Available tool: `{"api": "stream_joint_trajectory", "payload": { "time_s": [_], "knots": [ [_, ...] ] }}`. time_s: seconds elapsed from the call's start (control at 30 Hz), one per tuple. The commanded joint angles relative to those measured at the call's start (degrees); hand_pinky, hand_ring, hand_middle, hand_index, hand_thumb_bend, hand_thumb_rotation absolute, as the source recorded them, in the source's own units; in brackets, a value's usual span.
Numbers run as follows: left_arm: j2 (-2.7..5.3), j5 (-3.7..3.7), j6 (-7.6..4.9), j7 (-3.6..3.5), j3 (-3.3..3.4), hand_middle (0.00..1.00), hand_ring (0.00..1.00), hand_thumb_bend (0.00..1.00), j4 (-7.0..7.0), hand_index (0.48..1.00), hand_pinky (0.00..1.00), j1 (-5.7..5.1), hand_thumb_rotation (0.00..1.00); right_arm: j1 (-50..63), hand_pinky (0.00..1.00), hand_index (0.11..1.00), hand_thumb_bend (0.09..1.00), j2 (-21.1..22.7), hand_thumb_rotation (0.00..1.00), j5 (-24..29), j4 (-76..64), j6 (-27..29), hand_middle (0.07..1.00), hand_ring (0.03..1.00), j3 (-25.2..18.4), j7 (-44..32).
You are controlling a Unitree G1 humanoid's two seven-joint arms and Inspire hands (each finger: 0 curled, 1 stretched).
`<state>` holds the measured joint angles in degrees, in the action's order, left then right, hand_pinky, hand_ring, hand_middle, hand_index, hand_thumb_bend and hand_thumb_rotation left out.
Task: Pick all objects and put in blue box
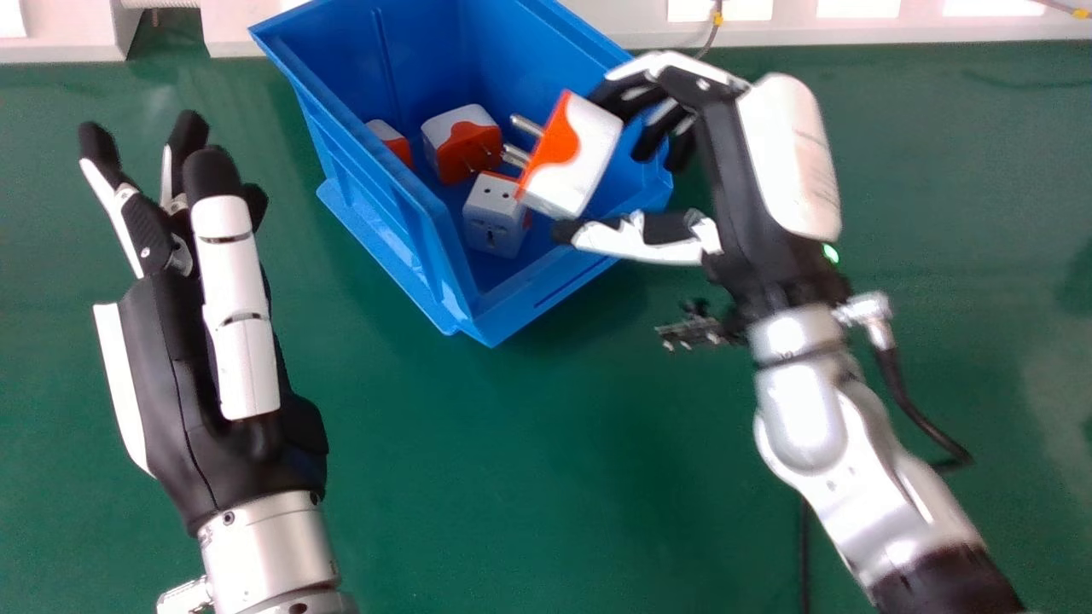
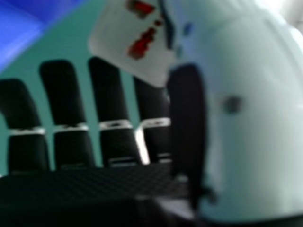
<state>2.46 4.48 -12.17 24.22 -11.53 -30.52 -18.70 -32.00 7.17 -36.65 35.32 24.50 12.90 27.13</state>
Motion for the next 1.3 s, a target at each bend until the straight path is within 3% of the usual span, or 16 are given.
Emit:
{"api": "stream_joint_trajectory", "payload": {
  "time_s": [0.0,0.1,0.27,0.33,0.6,0.77,0.9,0.93,1.0,1.03,1.07,1.13,1.2,1.27],
  "knots": [
    [4.90,-0.96,-1.54,0.34,-0.18,0.95,0.95,0.56,-0.42,0.923,0.93,1.12,0.76,-7.1,0.31,0.527,0.494,-1.6,0.00,-0.1,8.6,-0.5,0.491,0.397,1.4,1.3],
    [4.92,-0.87,-1.46,0.46,-0.08,0.95,0.95,0.56,-0.60,0.925,0.92,1.23,0.76,-12.1,0.31,0.530,0.494,-3.3,0.00,-0.4,17.3,-0.5,0.489,0.395,3.1,3.3],
    [4.73,-0.49,-1.88,0.10,0.00,0.95,0.95,0.57,-0.32,0.930,0.93,1.36,0.76,-17.9,0.30,0.523,0.494,-5.5,0.00,-0.6,27.6,-1.3,0.488,0.391,5.6,5.6],
    [4.56,-1.00,-1.81,0.10,0.01,0.95,0.95,0.57,-0.33,0.931,0.93,1.30,0.77,-18.9,0.30,0.520,0.494,-6.0,0.00,-0.7,29.6,-1.7,0.487,0.391,6.1,6.3],
    [4.69,-0.35,-2.01,-0.08,0.09,0.96,0.96,0.57,0.04,0.938,0.93,1.49,0.77,-19.4,0.30,0.514,0.495,-6.5,0.00,0.1,30.9,-1.6,0.493,0.394,6.7,7.4],
    [4.77,-0.63,-1.99,0.10,-0.04,0.95,0.95,0.57,0.08,0.931,0.92,1.50,0.76,-19.0,0.29,0.523,0.494,-6.7,0.00,1.0,30.4,-0.1,0.497,0.399,6.3,8.9],
    [4.68,-0.88,-2.07,0.10,-0.07,0.95,0.95,0.57,0.13,0.931,0.92,1.39,0.76,-19.1,0.30,0.549,0.491,-6.1,0.00,-0.4,29.7,-2.8,0.530,0.429,8.4,7.7],
    [4.66,-0.77,-2.15,0.03,-0.09,0.95,0.95,0.57,0.14,0.932,0.92,1.35,0.77,-18.8,0.46,0.673,0.671,-6.0,0.01,-0.6,29.2,-3.4,0.690,0.595,8.8,7.3],
    [4.77,-0.61,-2.09,0.07,-0.18,0.95,0.95,0.57,0.05,0.932,0.92,1.29,0.77,-18.2,0.46,0.673,0.671,-5.8,0.01,-0.9,27.9,-4.7,0.690,0.595,9.4,7.3],
    [4.81,-0.59,-2.05,0.09,-0.22,0.95,0.95,0.57,0.00,0.927,0.93,1.27,0.76,-17.9,0.58,0.791,0.779,-5.8,0.07,-1.1,27.3,-5.3,0.834,0.757,9.8,7.6],
    [4.90,-0.62,-2.07,0.19,-0.24,0.95,0.95,0.57,-0.01,0.924,0.92,1.27,0.76,-17.6,0.63,0.851,0.823,-5.7,0.12,-1.4,26.5,-6.0,0.894,0.830,10.1,7.8],
    [4.87,-0.73,-2.22,0.19,-0.25,0.95,0.95,0.57,0.05,0.924,0.92,1.24,0.76,-17.0,0.63,0.851,0.823,-5.4,0.12,-1.8,25.3,-6.8,0.894,0.830,10.5,8.0],
    [4.68,-0.77,-2.38,0.00,-0.27,0.95,0.95,0.57,0.12,0.929,0.92,1.13,0.76,-16.6,0.74,0.948,0.889,-5.3,0.27,-2.0,24.5,-7.4,0.966,0.939,10.8,8.3],
    [4.43,-1.06,-2.60,-0.16,-0.32,0.96,0.95,0.56,0.21,0.937,0.92,0.99,0.78,-16.1,0.82,0.983,0.922,-5.2,0.38,-1.9,23.5,-7.8,0.989,0.980,10.7,8.3]
  ]
}}
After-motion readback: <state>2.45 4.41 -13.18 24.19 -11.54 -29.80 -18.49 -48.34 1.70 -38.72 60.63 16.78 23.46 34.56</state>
